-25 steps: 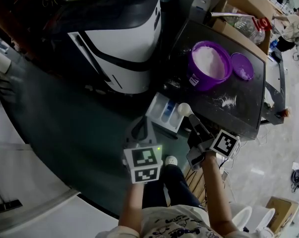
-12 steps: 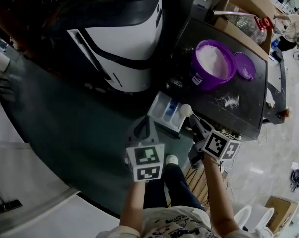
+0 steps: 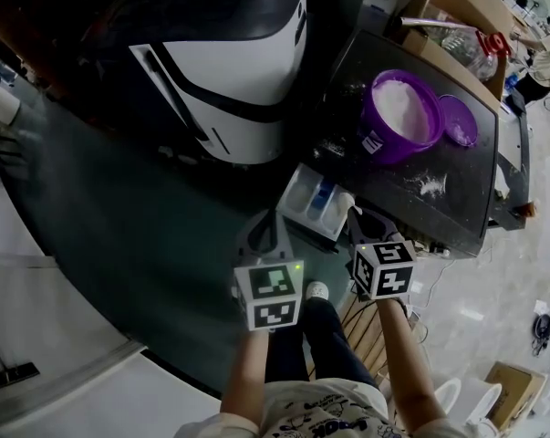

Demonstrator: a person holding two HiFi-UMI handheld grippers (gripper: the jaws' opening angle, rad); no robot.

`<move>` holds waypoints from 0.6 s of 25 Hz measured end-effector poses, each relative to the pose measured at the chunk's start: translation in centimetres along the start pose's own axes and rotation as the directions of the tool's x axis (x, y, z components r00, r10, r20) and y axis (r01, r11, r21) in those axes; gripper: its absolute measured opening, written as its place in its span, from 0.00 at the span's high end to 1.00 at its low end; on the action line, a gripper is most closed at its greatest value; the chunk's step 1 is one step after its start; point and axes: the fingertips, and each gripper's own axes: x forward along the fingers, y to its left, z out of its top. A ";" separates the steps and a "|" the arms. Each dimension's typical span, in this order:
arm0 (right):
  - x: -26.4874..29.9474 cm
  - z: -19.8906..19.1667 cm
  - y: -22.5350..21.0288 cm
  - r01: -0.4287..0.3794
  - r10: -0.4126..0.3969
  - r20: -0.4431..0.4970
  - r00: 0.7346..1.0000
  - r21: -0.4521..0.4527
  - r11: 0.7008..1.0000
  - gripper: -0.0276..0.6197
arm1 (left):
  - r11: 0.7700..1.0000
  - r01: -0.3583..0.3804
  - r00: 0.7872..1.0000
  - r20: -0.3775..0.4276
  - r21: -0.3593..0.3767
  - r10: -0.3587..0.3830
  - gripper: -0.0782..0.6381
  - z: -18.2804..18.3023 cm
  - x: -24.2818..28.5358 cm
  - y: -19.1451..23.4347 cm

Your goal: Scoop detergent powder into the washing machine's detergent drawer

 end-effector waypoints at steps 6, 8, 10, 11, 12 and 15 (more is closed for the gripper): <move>1.3 -0.4 1.5 0.020 -0.029 -0.033 0.999 -0.261 0.965 0.93 | 1.000 0.003 1.000 -0.007 -0.008 -0.003 0.89 -0.5 0.0 0.4; 1.6 -0.6 1.8 0.035 -0.054 -0.041 0.998 -0.368 0.929 0.93 | 1.000 0.003 1.000 -0.008 -0.010 -0.003 0.89 -0.5 0.0 0.5; 1.8 -0.9 2.1 0.053 -0.085 -0.045 0.995 -0.490 0.870 0.93 | 1.000 0.002 1.000 -0.008 -0.012 -0.002 0.89 -0.6 0.0 0.6; 1.8 -1.1 2.2 0.059 -0.099 -0.045 0.994 -0.546 0.836 0.93 | 1.000 0.001 1.000 -0.008 -0.013 -0.001 0.89 -0.7 -0.1 0.7; 1.9 -1.2 2.3 0.063 -0.111 -0.044 0.993 -0.594 0.802 0.93 | 1.000 0.001 1.000 -0.009 -0.014 -0.001 0.89 -0.7 -0.1 0.8; 2.1 -1.6 2.6 0.071 -0.136 -0.039 0.990 -0.697 0.714 0.93 | 1.000 0.003 1.000 -0.012 -0.020 -0.003 0.89 -0.9 -0.1 1.0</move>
